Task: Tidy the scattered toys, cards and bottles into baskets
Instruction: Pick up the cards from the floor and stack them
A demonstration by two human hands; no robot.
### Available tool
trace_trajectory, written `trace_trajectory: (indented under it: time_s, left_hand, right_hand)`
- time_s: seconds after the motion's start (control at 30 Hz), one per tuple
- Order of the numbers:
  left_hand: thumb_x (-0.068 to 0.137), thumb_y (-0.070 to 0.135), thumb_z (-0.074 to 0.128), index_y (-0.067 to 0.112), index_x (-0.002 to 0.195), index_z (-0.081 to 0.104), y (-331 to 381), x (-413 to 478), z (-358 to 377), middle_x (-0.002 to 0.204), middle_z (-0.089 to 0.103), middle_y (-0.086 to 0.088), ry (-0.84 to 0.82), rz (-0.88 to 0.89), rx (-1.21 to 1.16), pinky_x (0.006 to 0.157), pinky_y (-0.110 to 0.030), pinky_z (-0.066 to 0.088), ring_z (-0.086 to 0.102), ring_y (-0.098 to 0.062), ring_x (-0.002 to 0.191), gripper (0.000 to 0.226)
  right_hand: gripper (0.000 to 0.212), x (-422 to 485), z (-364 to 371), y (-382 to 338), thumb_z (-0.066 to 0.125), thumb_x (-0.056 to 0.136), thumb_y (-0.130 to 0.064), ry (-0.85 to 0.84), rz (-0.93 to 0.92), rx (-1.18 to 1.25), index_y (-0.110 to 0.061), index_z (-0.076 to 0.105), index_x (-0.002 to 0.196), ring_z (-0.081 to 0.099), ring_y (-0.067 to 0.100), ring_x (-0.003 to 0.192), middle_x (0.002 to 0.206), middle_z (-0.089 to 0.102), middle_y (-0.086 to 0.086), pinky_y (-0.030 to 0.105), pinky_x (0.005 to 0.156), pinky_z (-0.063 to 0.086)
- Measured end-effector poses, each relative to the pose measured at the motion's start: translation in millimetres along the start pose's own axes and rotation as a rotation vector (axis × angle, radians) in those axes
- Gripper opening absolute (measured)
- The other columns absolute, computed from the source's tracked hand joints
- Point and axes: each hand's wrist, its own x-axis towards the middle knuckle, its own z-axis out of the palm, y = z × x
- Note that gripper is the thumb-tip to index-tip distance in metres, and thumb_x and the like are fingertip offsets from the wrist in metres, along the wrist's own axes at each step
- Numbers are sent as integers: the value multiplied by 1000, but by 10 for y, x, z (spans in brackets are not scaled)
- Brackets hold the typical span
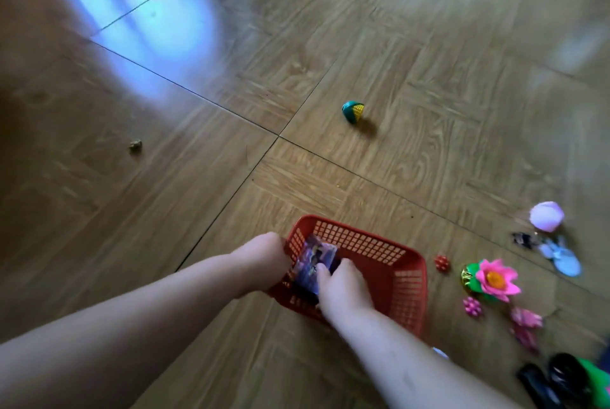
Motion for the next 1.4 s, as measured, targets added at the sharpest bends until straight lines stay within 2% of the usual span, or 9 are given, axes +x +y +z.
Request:
trace_trajectory:
  time_s: [0.13, 0.27, 0.37, 0.47, 0.6, 0.73, 0.97, 1.13, 1.4]
  left_hand:
    - [88, 6, 45, 4, 87, 65, 335, -46, -93, 81, 72, -16, 30, 66, -171, 62, -43, 62, 73, -29, 68, 21]
    - [92, 6, 45, 7, 84, 64, 812, -146, -189, 74, 71, -11, 46, 135, -274, 47, -29, 56, 70, -19, 54, 20]
    - [93, 7, 46, 4, 89, 65, 1234, -264, -249, 74, 73, -14, 40, 165, -334, 52, -32, 59, 72, -24, 59, 19]
    - [95, 9, 46, 0, 95, 65, 1764, -420, -255, 73, 74, -17, -3, 211, -396, 58, -36, 60, 73, -26, 62, 20]
    - [95, 6, 42, -5, 94, 67, 2520, -699, -139, 73, 73, -21, -67, 274, -443, 58, -34, 59, 73, -29, 66, 27]
    - [90, 2, 47, -2, 78, 70, 3214, -949, 78, 74, 72, -24, -83, 328, -470, 55, -30, 57, 69, -29, 63, 27]
    - [90, 3, 52, 1, 88, 69, 4666, -1382, 632, 65, 70, -16, -102, 461, -459, 47, -24, 53, 65, -22, 52, 17]
    - [92, 9, 55, 4, 88, 69, 5603, -1739, 1118, 66, 71, -15, -169, 582, -417, 48, -24, 54, 66, -20, 51, 16]
    - [95, 11, 52, -5, 103, 64, 6684, -2388, 1889, 63, 70, -18, -292, 721, -337, 39, -22, 51, 67, -19, 45, 22]
  right_hand:
    - [34, -20, -552, 14, 49, 93, -33, 71, -79, -37, -7, 53, 116, 62, 29, 106, 116, 63, 13, 34, 93, 48]
    - [34, -151, -1320, 70, 49, 94, -37, 105, -320, -118, -19, 56, 122, 57, 23, 112, 121, 62, 5, 29, 94, 43]
    - [44, -297, -1945, 115, 46, 90, -56, 69, -547, -219, -26, 55, 120, 53, 15, 113, 121, 57, -3, 30, 93, 41]
    - [66, -372, -2565, 287, 37, 75, -75, 143, -710, -548, -30, 51, 121, 52, 12, 111, 118, 54, -8, 32, 89, 45]
    - [45, -367, -3231, 633, 50, 75, -53, 372, -911, -765, -21, 60, 104, 61, 23, 86, 96, 62, -1, 38, 71, 53]
    - [28, -388, -3813, 995, 68, 60, -33, 561, -959, -760, -24, 63, 87, 61, 19, 68, 79, 63, -6, 31, 55, 50]
    - [18, -567, -4966, 1873, 59, 75, -18, 785, -797, -579, -23, 63, 92, 59, 24, 80, 81, 65, -5, 42, 70, 49]
    - [26, -782, -5604, 2539, 64, 68, -10, 1019, -591, -532, -24, 66, 89, 57, 25, 87, 81, 65, -8, 39, 78, 38]
    - [24, -1380, -6328, 3506, 63, 72, -9, 1272, -349, -369, -24, 68, 91, 54, 29, 92, 88, 65, -3, 43, 77, 49]
